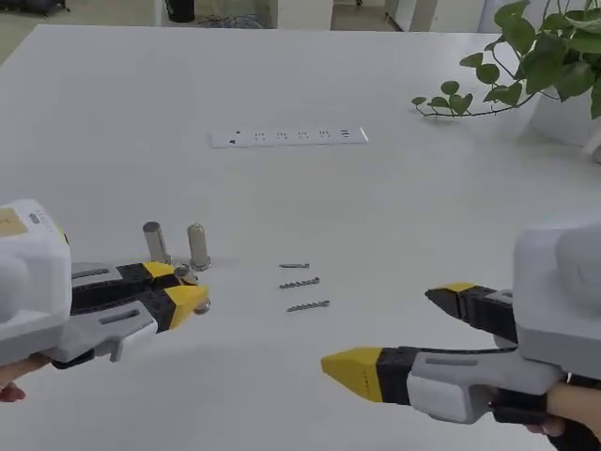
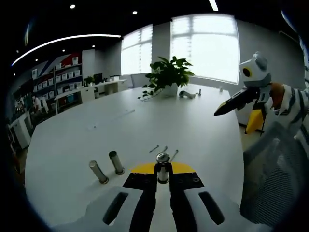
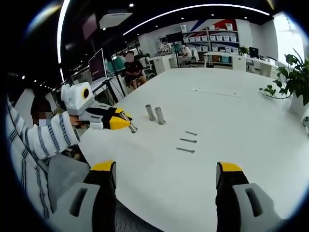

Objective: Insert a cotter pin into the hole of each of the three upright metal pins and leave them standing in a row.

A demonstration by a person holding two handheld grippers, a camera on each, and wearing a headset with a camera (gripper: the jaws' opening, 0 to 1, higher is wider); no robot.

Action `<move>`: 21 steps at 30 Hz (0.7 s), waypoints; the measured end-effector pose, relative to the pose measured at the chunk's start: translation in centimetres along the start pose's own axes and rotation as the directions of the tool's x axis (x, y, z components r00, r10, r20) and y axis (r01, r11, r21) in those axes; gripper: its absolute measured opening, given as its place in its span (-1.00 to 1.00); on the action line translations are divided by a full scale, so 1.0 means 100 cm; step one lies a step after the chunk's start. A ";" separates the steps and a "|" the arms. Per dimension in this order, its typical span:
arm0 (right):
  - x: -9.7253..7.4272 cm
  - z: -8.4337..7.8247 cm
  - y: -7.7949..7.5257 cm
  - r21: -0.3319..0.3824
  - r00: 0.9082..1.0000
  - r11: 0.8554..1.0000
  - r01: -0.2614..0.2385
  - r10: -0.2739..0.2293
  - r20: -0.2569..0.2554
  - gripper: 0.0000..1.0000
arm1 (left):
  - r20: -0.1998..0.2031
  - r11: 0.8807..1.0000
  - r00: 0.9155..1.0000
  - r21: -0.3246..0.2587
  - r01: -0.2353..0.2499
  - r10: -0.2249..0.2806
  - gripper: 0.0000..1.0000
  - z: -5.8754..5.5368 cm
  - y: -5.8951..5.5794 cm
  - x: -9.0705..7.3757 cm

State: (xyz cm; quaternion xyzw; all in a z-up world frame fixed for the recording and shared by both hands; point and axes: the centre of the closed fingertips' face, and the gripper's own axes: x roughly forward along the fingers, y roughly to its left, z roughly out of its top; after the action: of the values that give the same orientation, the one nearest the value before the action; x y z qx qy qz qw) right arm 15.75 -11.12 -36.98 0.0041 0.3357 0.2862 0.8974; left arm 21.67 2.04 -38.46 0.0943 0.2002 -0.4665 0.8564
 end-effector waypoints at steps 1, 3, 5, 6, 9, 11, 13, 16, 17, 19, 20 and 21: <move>0.001 0.000 0.002 -0.002 1.000 1.000 -0.003 0.003 -0.001 0.67 | -0.006 1.000 1.000 0.006 0.005 -0.005 -0.90 -0.002 -0.002 0.001; 0.002 -0.001 0.005 -0.013 1.000 1.000 -0.008 0.008 -0.013 0.67 | -0.019 1.000 1.000 0.012 0.014 -0.014 -0.90 -0.007 -0.005 0.002; 0.002 -0.001 0.006 -0.020 1.000 1.000 -0.006 0.005 -0.015 0.67 | -0.033 1.000 0.999 0.016 0.027 -0.026 -0.90 -0.012 -0.009 0.003; 0.002 -0.001 0.007 -0.020 1.000 1.000 -0.006 0.005 -0.014 0.67 | -0.043 0.999 0.999 0.023 0.032 -0.031 -0.90 -0.015 -0.011 0.003; 0.002 0.000 0.008 -0.015 1.000 1.000 -0.008 0.007 -0.009 0.67 | -0.066 0.998 0.997 0.044 0.047 -0.044 -0.90 -0.022 -0.015 0.005; 0.003 -0.001 0.009 -0.017 1.000 1.000 -0.007 0.006 -0.015 0.67 | -0.077 0.997 0.996 0.051 0.058 -0.054 -0.90 -0.025 -0.018 0.006; 0.004 -0.002 0.010 -0.019 1.000 1.000 -0.005 0.005 -0.022 0.67 | -0.086 0.996 0.994 0.064 0.067 -0.062 -0.90 -0.029 -0.020 0.008; 0.005 -0.003 0.010 -0.016 1.000 1.000 -0.006 0.005 -0.026 0.67 | -0.104 0.994 0.992 0.076 0.076 -0.068 -0.90 -0.034 -0.023 0.010; 0.005 -0.003 0.011 -0.016 1.000 1.000 -0.005 0.005 -0.027 0.67 | -0.110 0.994 0.992 0.079 0.074 -0.066 -0.90 -0.036 -0.022 0.012; 0.006 -0.004 0.011 -0.015 1.000 1.000 -0.004 0.003 -0.029 0.67 | -0.122 0.994 0.990 0.082 0.076 -0.065 -0.90 -0.040 -0.023 0.013; 0.006 -0.004 0.011 -0.014 1.000 1.000 -0.003 0.002 -0.030 0.67 | -0.131 0.993 0.989 0.086 0.078 -0.067 -0.90 -0.043 -0.023 0.014; 0.006 -0.005 0.011 -0.012 1.000 1.000 -0.003 0.003 -0.030 0.67 | -0.137 0.993 0.988 0.088 0.080 -0.068 -0.90 -0.045 -0.024 0.015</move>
State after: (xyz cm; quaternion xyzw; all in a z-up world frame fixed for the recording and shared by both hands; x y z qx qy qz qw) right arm 15.31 -9.96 -37.51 -0.0052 0.3476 0.2896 0.8918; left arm 19.29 1.13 -43.13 0.1576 0.2384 -0.4994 0.8179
